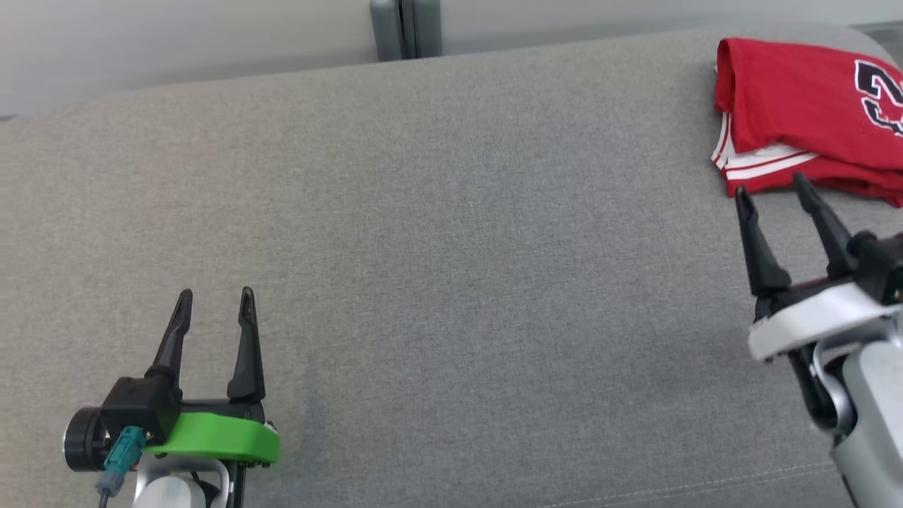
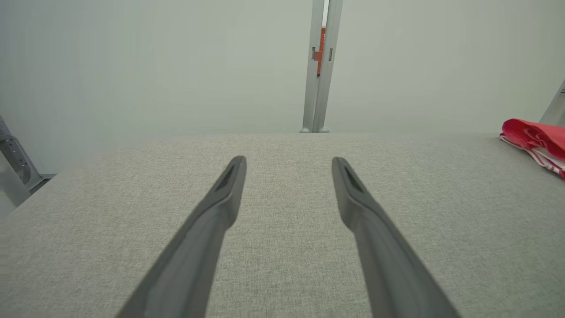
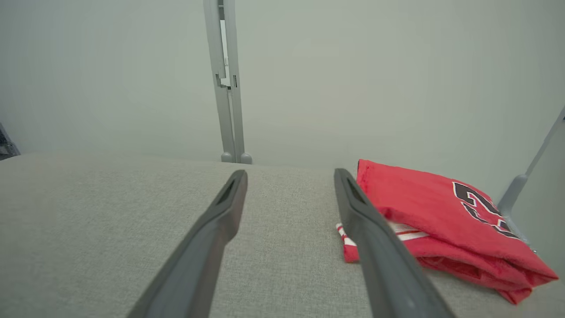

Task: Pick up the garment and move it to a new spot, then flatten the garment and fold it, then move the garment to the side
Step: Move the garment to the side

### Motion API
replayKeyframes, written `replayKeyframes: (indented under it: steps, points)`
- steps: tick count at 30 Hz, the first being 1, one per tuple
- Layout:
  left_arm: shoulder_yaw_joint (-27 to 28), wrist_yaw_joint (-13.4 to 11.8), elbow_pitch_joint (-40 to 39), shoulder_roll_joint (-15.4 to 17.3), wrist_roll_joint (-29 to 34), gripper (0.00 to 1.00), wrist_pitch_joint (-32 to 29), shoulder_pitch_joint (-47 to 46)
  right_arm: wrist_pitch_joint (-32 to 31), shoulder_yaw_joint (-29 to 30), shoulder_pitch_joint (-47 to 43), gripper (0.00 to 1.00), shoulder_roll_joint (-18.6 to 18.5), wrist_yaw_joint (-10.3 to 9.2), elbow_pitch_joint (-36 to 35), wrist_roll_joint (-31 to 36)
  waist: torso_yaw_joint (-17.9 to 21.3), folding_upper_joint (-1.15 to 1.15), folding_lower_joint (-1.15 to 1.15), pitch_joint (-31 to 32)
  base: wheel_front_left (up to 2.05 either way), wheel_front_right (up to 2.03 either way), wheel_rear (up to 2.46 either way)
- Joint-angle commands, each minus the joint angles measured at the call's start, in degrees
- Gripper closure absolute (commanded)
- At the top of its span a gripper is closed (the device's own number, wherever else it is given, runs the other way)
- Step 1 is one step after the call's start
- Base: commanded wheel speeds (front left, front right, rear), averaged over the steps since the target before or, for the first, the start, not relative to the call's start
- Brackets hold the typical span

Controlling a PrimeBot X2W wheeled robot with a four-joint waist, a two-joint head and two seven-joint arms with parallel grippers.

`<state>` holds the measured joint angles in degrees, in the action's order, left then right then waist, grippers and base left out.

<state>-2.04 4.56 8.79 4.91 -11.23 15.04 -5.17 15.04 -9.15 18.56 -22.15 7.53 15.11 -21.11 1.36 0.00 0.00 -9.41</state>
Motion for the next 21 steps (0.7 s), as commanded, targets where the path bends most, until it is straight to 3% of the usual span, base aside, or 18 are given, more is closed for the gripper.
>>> replayKeyframes:
  steps: [1, 13, 21]
  points:
    - [0.4, 0.2, 0.5, 0.0, -0.4, 0.0, 0.1, 1.0, 0.1, 0.9, -2.6, 0.0, 1.2, -0.08, -1.4, 0.4, -1.0, 0.0, 0.0, 2.3, 0.0, 0.0, 0.0]
    - [2.1, 0.5, 3.1, -0.5, -0.4, 0.0, 0.1, 3.0, 0.1, 6.1, -15.4, 0.0, 10.5, -0.08, -6.8, 3.7, -2.4, 0.0, 0.0, 6.4, 0.0, 0.0, 0.0]
    - [2.9, 0.9, 4.0, -0.4, -0.1, 0.0, 0.2, 3.9, 0.2, 7.4, -18.7, 0.0, 14.4, -0.08, -9.1, 6.8, -2.7, 0.0, 0.0, 7.6, 0.0, 0.0, 0.0]
